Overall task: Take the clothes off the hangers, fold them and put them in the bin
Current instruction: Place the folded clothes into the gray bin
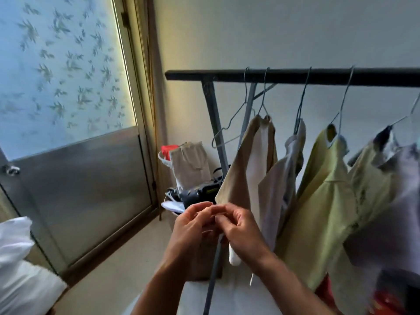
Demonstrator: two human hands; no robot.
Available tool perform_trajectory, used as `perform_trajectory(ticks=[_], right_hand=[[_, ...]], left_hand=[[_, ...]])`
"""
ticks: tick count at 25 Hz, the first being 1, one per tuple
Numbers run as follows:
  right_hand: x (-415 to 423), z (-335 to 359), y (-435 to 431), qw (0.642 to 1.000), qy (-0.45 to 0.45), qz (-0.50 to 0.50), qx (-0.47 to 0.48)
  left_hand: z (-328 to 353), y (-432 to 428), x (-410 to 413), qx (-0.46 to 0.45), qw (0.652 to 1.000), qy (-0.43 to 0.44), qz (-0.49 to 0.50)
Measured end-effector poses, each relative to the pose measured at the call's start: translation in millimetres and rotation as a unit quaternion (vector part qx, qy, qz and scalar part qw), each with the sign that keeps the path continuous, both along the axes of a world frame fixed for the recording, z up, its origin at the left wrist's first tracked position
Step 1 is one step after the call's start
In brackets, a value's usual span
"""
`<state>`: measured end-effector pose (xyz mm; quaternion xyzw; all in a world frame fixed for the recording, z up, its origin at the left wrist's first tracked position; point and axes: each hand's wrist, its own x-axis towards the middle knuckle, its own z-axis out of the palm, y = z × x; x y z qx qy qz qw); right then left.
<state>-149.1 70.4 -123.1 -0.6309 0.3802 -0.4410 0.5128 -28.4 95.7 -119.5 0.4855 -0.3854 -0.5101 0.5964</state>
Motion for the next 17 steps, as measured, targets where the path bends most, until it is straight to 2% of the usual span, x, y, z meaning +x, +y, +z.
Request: perform_trajectory(ticks=[3, 7, 10, 12, 14, 17], right_hand=[[-14.4, 50.3, -17.9, 0.989, -0.069, -0.105, -0.071], [-19.8, 109.8, -72.0, 0.961, -0.036, -0.23, -0.147], [-15.5, 143.4, -121.3, 0.935, 0.083, -0.317, -0.132], [-13.8, 156.4, -143.6, 0.924, 0.176, -0.33, -0.083], [-13.5, 159.9, -158.2, 0.914, 0.232, -0.328, -0.049], [-16.4, 164.0, -173.5, 0.897, 0.275, -0.342, -0.056]], left_hand=[[25.1, -5.2, -0.7, -0.032, 0.999, -0.036, 0.001], [39.9, -10.1, -9.7, -0.04, 0.998, -0.052, -0.005], [44.3, -13.4, -11.8, -0.038, 0.998, -0.054, -0.009], [48.1, -14.4, -9.8, -0.044, 0.998, -0.052, -0.003], [51.9, -15.2, -7.6, -0.052, 0.997, -0.049, 0.004], [52.7, -15.9, -3.0, -0.055, 0.997, -0.043, 0.016]])
